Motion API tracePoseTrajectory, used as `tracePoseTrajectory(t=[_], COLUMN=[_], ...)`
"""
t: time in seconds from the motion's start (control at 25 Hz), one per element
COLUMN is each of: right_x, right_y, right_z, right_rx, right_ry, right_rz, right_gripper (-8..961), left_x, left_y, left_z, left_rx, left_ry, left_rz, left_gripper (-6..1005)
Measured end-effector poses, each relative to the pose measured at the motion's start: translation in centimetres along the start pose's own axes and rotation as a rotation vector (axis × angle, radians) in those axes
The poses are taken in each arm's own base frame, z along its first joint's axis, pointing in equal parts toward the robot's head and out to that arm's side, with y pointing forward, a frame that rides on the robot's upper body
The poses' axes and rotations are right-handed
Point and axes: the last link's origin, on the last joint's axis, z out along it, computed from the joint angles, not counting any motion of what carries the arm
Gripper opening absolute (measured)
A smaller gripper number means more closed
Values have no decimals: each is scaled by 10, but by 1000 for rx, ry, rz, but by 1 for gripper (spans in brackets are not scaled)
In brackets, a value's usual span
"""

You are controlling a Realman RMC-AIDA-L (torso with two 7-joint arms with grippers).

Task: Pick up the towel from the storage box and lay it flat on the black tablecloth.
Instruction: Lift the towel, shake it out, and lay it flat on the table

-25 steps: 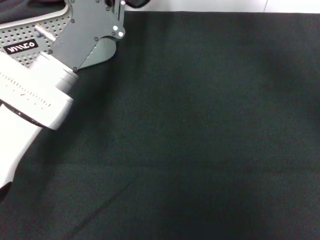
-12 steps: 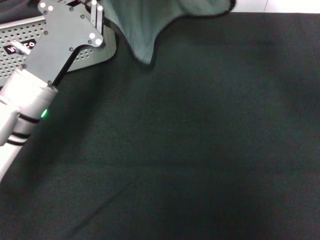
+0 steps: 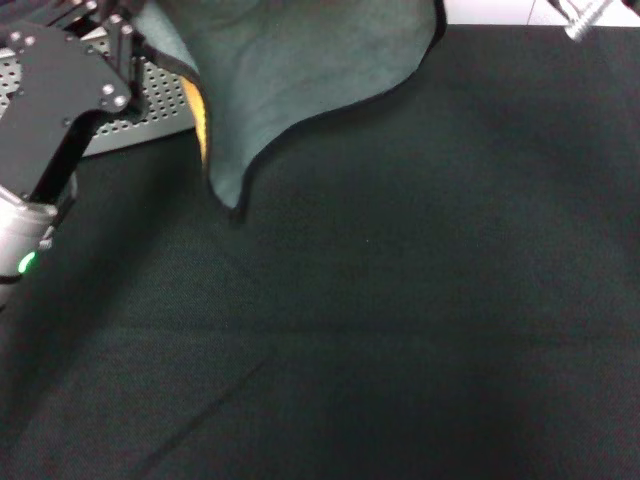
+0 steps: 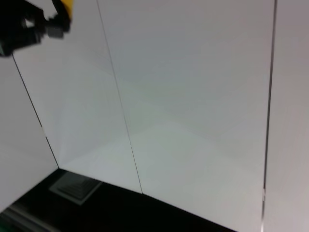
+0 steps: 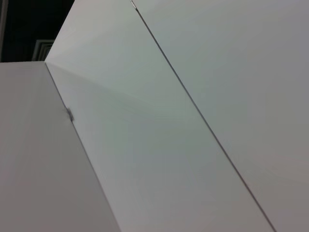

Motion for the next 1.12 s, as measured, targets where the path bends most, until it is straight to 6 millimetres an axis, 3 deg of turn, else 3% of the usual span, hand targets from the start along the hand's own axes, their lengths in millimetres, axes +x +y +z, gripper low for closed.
tracePoseTrajectory(t=[0.12,0.6,1.12], right_x=[4,19,39], right_y=[0,6,26], right_z=[-23,-84,-116], right_rx=[-21,-59,-176], right_ry=[10,59,149], right_rz=[40,66,41], right_gripper=[2,3,3], left_x=[5,25,24], left_y=[1,-4,27], left_z=[-5,-33,-42], left_rx=[-2,-40,-263], left_ry=[24,45,-50], left_rz=[-12,-254,-420], left_gripper=[33,32,31])
